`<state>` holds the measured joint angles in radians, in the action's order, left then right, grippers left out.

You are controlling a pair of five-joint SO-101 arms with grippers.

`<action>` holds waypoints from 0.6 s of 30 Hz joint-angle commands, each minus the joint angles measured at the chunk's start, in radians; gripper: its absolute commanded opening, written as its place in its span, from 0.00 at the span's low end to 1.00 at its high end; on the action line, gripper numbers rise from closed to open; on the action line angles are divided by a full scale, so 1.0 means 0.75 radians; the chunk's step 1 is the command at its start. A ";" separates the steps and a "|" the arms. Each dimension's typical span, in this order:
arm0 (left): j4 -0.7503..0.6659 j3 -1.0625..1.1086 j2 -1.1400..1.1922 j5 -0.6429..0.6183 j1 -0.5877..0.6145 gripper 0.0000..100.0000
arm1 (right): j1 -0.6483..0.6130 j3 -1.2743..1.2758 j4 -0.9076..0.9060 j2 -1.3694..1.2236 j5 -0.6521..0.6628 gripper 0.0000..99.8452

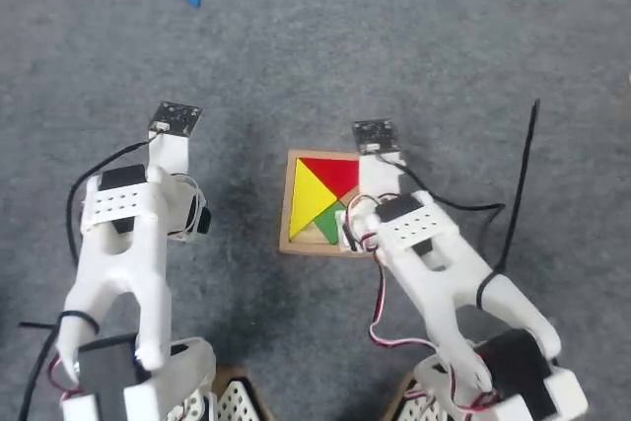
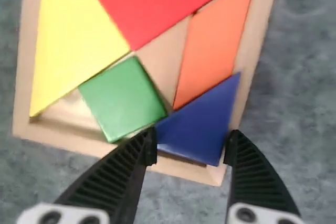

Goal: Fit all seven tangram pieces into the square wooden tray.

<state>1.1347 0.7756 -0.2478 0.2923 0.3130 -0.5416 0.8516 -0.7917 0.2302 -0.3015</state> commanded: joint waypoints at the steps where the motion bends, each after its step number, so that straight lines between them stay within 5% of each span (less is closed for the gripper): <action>1: -0.020 -0.009 -0.012 -0.008 -0.004 0.17 | -0.054 -0.049 0.017 0.007 0.014 0.21; 18: -0.018 -0.009 -0.012 -0.008 -0.006 0.17 | -0.132 0.035 -0.071 0.185 0.012 0.21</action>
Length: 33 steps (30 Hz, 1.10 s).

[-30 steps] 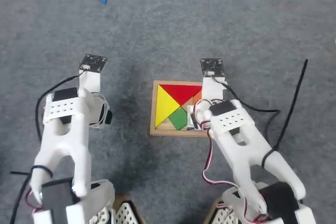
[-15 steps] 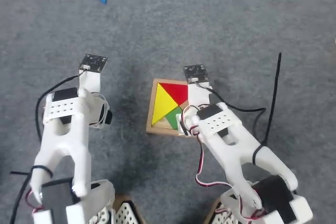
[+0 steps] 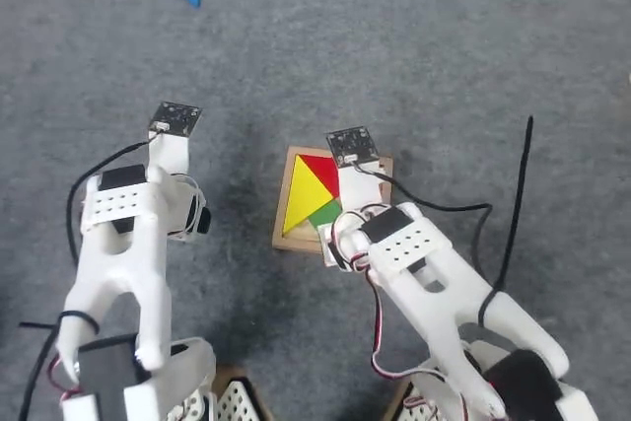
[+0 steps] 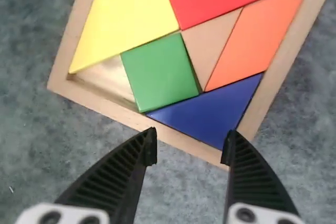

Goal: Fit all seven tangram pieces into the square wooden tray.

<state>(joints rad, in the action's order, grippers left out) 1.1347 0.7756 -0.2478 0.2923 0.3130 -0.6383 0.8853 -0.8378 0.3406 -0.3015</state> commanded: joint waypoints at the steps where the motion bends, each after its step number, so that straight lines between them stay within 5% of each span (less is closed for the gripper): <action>1: -0.018 -0.009 -0.012 -0.008 -0.006 0.17 | 0.001 -0.008 -0.009 0.034 0.012 0.21; 7: -0.016 0.015 -0.127 -0.061 0.000 0.17 | 0.066 -0.002 -0.066 0.085 0.082 0.21; 14: -0.020 0.394 -0.976 -0.096 -0.041 0.17 | 0.208 0.250 -0.132 0.678 0.178 0.01; 23: -0.063 0.897 -1.804 -0.096 -0.061 0.17 | 0.633 0.790 -0.208 1.552 0.409 0.01; 28: -0.061 1.151 -2.099 -0.102 -0.104 0.17 | 0.735 1.043 -0.398 1.973 0.489 0.01; 33: -0.139 1.210 -2.068 -0.102 -0.158 0.17 | 0.801 1.043 -0.379 1.912 0.503 0.01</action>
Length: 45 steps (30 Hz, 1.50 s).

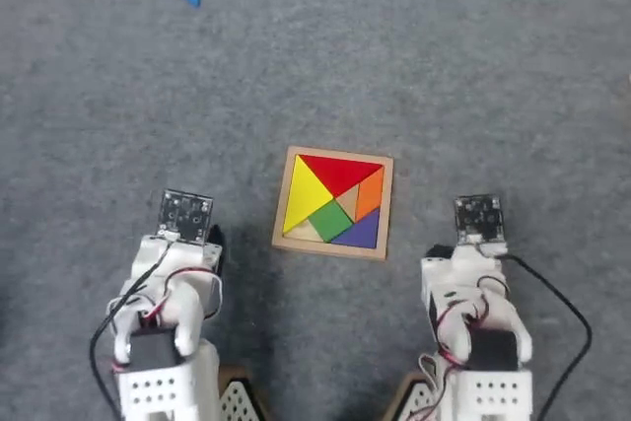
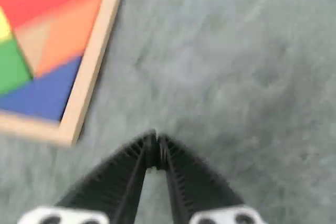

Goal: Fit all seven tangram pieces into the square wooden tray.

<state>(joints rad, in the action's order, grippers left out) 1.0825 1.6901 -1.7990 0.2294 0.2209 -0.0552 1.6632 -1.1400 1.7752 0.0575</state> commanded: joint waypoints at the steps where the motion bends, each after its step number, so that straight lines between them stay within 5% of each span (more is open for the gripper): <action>1: -0.078 -0.009 0.006 -0.020 -0.053 0.17 | 0.024 0.018 0.040 -0.001 0.025 0.01; 18: 0.061 -0.007 0.008 -0.012 -0.155 0.17 | 0.036 0.027 -0.202 0.026 0.029 0.01; 45: 0.072 -0.007 0.008 -0.016 -0.155 0.17 | 0.030 0.027 -0.202 0.026 0.029 0.01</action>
